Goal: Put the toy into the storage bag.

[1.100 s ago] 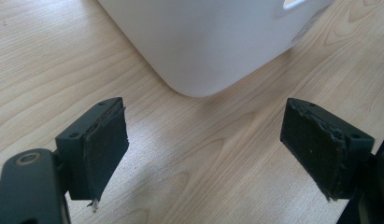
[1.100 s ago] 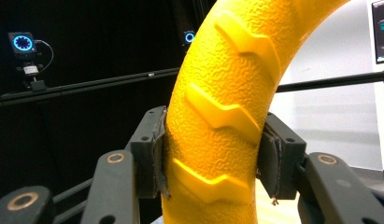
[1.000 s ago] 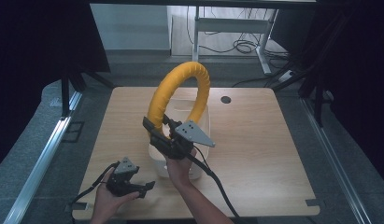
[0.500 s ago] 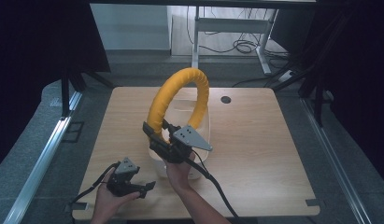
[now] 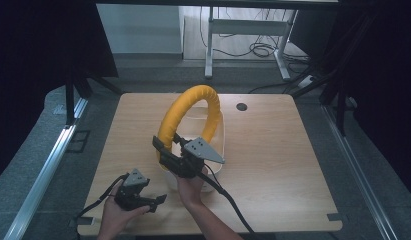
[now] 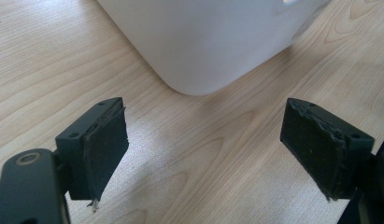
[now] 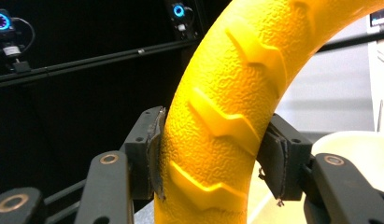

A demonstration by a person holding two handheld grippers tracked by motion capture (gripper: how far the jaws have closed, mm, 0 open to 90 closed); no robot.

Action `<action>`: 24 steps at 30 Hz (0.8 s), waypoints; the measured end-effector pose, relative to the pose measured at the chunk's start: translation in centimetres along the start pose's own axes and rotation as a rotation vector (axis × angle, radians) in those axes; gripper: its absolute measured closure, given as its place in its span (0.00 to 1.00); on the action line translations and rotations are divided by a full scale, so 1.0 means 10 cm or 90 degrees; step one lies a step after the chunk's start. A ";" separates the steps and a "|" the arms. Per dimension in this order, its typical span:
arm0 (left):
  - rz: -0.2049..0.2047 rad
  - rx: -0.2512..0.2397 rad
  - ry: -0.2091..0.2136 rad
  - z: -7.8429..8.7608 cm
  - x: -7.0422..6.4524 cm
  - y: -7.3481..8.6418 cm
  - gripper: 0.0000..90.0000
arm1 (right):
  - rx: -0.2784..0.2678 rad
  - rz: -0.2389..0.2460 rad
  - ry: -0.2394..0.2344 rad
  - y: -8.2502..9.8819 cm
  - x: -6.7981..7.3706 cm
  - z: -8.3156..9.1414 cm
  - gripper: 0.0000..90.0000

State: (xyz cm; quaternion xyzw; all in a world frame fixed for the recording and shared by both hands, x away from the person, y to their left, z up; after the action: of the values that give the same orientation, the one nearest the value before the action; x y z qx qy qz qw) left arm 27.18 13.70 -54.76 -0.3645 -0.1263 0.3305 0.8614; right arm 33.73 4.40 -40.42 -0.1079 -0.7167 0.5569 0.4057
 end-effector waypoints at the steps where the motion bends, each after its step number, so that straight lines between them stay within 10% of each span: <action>1: 0.000 0.001 -0.001 0.00 0.00 0.00 0.17 | 0.006 -0.004 0.004 0.02 -0.03 0.00 0.51; 24: -0.001 0.007 0.004 -0.03 -0.01 0.01 0.17 | 0.050 0.010 0.038 0.08 -0.15 0.03 0.47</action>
State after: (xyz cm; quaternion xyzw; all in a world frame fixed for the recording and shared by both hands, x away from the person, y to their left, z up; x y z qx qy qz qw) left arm 27.18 13.52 -54.98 -0.3611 -0.1220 0.3292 0.8639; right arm 34.26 3.60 -41.78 -0.1138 -0.6812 0.5842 0.4263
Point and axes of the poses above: each handheld gripper's, and its own axes: z roughly backward along the jaws, y roughly out of its underside, x roughly to its left, the point moved 8 cm from there along -z, roughly forward along the jaws, and after that the axes turned 11 degrees about -z, right-handed, at the moved point
